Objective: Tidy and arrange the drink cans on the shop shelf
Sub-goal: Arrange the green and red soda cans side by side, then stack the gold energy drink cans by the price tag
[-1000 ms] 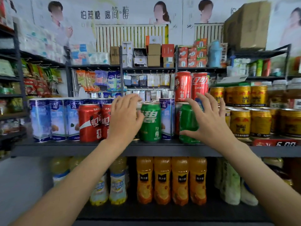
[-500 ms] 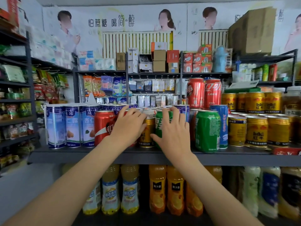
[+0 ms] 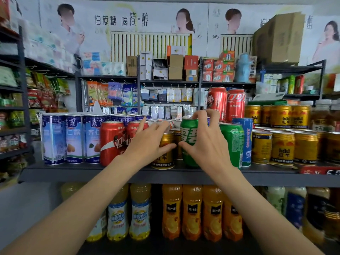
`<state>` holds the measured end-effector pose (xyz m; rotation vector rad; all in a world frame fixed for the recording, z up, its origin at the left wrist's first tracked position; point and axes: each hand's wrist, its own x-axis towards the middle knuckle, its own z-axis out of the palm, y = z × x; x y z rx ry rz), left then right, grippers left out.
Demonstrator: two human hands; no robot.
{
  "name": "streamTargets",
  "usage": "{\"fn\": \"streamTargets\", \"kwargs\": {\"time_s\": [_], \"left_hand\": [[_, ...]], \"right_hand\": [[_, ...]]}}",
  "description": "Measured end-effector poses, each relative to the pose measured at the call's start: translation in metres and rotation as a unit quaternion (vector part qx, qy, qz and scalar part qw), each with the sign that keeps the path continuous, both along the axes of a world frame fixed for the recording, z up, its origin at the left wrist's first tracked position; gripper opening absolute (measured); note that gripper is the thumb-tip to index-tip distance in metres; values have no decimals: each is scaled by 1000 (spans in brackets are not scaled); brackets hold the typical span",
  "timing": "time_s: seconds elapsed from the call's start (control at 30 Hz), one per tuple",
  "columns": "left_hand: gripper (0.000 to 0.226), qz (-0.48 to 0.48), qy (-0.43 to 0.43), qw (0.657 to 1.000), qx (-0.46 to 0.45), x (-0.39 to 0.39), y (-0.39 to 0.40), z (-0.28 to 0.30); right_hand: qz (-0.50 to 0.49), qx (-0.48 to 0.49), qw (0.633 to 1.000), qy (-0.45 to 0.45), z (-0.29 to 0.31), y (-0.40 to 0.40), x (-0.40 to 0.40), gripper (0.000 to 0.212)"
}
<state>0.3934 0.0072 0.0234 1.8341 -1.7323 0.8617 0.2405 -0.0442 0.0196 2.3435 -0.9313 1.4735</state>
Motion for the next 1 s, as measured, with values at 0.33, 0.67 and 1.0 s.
{"fn": "streamTargets", "kwargs": {"time_s": [0.33, 0.67, 1.0], "left_hand": [[32, -120, 171, 975, -69, -4, 15, -8], [52, -193, 385, 872, -234, 8, 53, 35], [55, -262, 487, 809, -199, -28, 55, 56]], "right_hand": [[21, 2, 999, 49, -4, -5, 2, 69], [-1, -40, 991, 131, 1, -10, 48, 78], [408, 267, 873, 6, 25, 16, -5, 87]]}}
